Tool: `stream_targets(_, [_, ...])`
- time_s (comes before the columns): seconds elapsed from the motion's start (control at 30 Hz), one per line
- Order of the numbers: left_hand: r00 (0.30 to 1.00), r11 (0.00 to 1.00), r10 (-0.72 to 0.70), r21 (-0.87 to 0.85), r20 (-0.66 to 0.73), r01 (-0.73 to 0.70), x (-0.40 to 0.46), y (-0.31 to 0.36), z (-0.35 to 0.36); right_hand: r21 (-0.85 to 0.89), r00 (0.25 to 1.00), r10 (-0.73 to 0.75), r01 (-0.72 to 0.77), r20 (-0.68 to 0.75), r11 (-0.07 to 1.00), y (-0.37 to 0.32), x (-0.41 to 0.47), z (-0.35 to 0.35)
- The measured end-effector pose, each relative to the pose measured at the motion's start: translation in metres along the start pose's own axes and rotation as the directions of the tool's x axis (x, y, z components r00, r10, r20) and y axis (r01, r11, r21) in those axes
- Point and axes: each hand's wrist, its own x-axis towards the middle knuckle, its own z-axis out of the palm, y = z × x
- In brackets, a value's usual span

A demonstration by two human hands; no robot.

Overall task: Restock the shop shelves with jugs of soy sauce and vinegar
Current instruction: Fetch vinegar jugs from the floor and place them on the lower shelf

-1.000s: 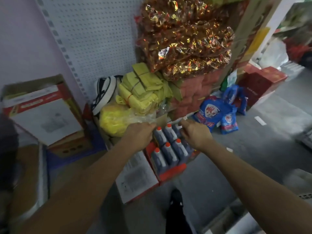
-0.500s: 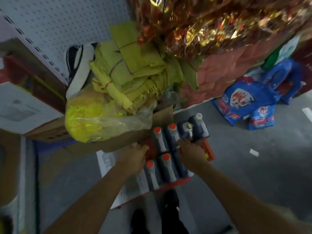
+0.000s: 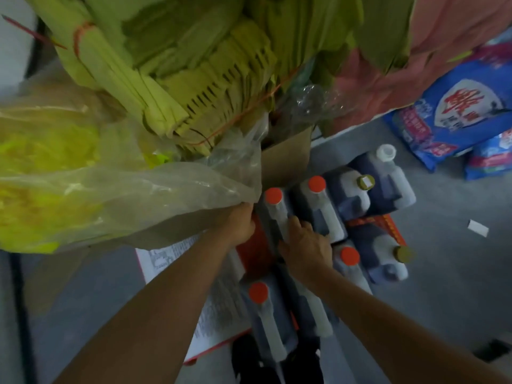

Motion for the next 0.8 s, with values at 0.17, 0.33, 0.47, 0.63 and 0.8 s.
stream_targets(0.17, [0.995,0.977,-0.095,-0.189,0.012,0.095,-0.003,-0.027,0.017,0.076,0.967,-0.237,0.231,0.087,0.970,0.016,0.021,0.002])
stream_targets(0.33, [0.999,0.942,-0.039,-0.331,0.021,0.044,-0.039,-0.076,0.038,0.008,0.881,-0.446,0.450,0.159,0.893,0.007,0.037,0.011])
stream_targets(0.47, [0.999,0.936,-0.009,-0.351,-0.051,-0.009,-0.041,-0.075,0.042,0.077,0.867,-0.490,0.484,0.094,0.871,0.006,0.035,0.012])
stream_targets(0.63, [0.987,0.903,-0.011,-0.425,-0.162,-0.060,-0.076,-0.067,0.035,0.112,0.840,-0.542,0.539,-0.002,0.835,-0.010,0.017,-0.007])
stream_targets(0.8, [0.964,0.846,-0.038,-0.522,-0.265,-0.110,-0.172,-0.064,-0.017,0.199,0.801,-0.594,0.595,-0.070,0.779,-0.056,-0.034,-0.042])
